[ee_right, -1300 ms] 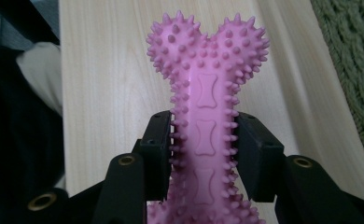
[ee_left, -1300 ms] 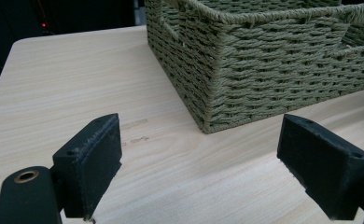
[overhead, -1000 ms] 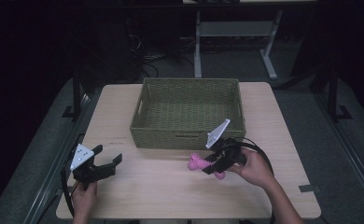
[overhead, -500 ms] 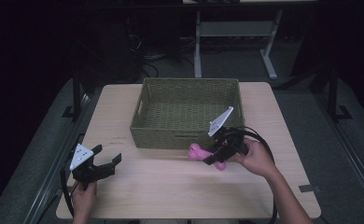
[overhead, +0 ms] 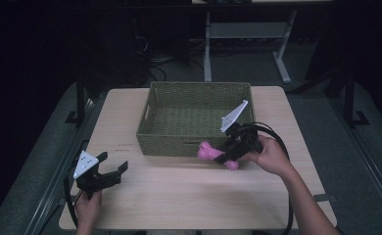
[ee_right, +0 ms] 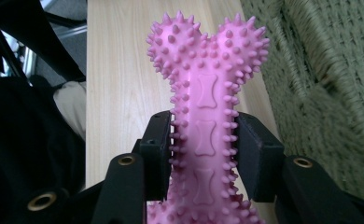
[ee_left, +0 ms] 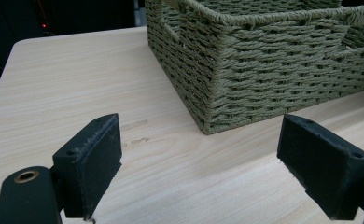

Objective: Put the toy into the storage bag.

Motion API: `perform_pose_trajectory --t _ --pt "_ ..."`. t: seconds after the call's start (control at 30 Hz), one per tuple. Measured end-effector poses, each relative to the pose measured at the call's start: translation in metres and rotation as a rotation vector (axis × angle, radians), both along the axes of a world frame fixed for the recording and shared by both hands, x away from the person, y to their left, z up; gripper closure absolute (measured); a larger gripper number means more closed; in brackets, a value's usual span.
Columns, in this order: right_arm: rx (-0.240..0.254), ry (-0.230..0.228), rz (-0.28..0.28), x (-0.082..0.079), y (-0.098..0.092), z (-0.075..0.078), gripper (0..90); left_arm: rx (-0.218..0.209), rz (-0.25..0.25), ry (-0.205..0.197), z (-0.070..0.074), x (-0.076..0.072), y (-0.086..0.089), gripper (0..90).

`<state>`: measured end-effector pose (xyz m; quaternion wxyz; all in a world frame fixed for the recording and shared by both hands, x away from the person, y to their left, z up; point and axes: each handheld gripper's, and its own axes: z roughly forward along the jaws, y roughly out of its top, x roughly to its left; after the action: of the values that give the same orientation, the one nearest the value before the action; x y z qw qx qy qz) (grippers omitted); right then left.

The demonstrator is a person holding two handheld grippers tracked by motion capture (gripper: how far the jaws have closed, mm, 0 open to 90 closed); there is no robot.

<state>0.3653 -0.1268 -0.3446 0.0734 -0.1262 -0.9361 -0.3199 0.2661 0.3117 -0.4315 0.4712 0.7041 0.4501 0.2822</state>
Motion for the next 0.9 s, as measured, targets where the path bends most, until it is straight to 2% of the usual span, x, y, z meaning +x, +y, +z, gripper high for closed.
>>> perform_pose_trajectory --t 0.2,0.7,0.77,0.9 --pt "0.014 -0.002 -0.008 0.007 -0.004 0.009 57.9 0.005 -0.002 0.006 -0.001 0.001 -0.001 13.3" --pt "0.004 -0.013 -0.017 0.022 -0.006 0.025 57.9 0.002 0.001 0.007 -0.001 0.003 -0.001 13.3" --pt "-0.014 -0.022 -0.020 0.025 -0.005 0.027 57.9 0.001 0.002 0.006 -0.001 0.003 -0.001 13.3" --pt "-0.016 -0.027 -0.025 0.029 -0.005 0.032 57.9 -0.002 0.002 0.007 -0.001 0.003 -0.002 13.3"
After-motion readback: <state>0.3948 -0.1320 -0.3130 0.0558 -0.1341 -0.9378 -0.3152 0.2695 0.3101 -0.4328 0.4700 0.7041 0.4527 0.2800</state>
